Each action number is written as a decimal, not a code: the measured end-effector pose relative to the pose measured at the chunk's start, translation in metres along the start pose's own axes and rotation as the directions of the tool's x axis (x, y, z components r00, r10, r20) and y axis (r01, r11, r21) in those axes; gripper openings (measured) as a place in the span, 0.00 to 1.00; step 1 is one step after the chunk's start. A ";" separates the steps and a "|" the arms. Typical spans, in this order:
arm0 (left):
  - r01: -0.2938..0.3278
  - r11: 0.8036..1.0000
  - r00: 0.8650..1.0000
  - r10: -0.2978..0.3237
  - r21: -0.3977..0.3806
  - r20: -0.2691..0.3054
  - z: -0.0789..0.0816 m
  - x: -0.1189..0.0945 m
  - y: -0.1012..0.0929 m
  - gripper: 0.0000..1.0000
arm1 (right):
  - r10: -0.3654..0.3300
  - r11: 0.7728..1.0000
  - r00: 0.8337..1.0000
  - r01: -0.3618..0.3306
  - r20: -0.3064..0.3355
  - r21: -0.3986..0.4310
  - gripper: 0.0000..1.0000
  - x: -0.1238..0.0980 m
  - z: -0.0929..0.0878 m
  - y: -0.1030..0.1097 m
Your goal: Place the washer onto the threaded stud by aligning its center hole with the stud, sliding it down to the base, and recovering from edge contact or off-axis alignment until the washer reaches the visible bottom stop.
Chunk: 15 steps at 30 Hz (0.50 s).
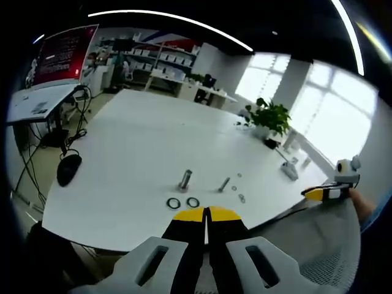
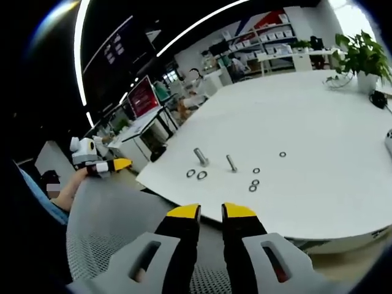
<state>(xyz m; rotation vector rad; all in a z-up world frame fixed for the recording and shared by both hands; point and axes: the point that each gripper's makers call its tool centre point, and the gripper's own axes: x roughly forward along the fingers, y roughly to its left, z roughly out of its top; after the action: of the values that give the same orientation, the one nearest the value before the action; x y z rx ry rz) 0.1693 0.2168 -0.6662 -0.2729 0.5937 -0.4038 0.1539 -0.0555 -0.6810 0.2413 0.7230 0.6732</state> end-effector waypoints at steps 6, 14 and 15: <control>0.001 1.000 1.000 -0.001 0.007 0.004 0.001 0.000 -0.001 0.00 | 0.004 1.000 1.000 -0.004 0.016 0.012 0.16 0.000 0.002 0.000; 0.000 1.000 1.000 0.000 0.005 0.006 0.002 -0.001 0.000 0.00 | 0.000 1.000 1.000 0.000 0.027 0.010 0.16 -0.001 0.004 -0.002; 0.000 1.000 1.000 0.000 0.004 0.005 0.002 -0.001 0.000 0.00 | -0.001 1.000 1.000 0.000 0.029 0.009 0.16 -0.001 0.004 -0.002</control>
<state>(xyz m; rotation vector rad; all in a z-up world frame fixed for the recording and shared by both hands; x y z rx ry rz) 0.1699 0.2173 -0.6646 -0.2700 0.5875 -0.4037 0.1574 -0.0573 -0.6785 0.2583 0.6985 0.6649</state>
